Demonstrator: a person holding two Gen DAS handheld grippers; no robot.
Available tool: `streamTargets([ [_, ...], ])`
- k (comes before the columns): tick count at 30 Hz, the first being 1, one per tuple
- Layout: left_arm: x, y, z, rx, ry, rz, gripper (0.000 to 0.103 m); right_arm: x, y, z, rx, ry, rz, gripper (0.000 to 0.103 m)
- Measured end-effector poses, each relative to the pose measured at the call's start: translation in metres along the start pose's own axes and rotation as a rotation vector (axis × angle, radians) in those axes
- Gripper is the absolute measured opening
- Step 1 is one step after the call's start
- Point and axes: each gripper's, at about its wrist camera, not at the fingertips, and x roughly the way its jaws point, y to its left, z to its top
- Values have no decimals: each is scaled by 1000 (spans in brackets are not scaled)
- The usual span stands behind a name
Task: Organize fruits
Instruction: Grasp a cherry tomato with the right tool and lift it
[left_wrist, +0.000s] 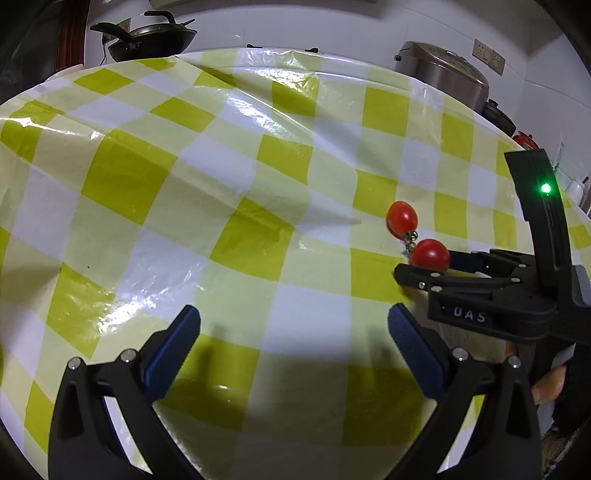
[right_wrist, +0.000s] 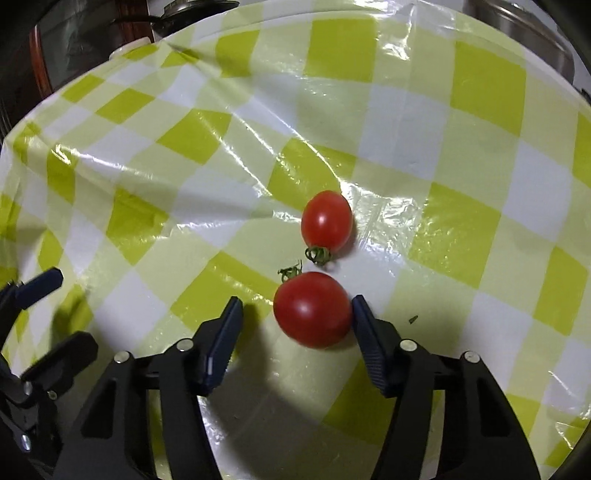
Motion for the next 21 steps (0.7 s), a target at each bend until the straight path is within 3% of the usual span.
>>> streamTargets([
  [6, 1, 0, 0, 0, 3, -1, 102, 5, -6, 5, 26, -5, 18, 56],
  [8, 1, 0, 0, -1, 4, -2, 102, 6, -2, 5, 0, -4, -12, 52],
  [9, 2, 0, 0, -2, 5, -3, 102, 6, -2, 6, -4, -11, -11, 41],
  [10, 2, 0, 0, -3, 6, -5, 102, 6, -3, 5, 1, -14, -12, 39],
  [16, 2, 2, 0, -7, 4, -9, 102, -6, -15, -4, 73, -55, -10, 38],
  [21, 2, 3, 0, -11, 5, -11, 102, -42, -26, -39, 132, -114, -3, 38],
])
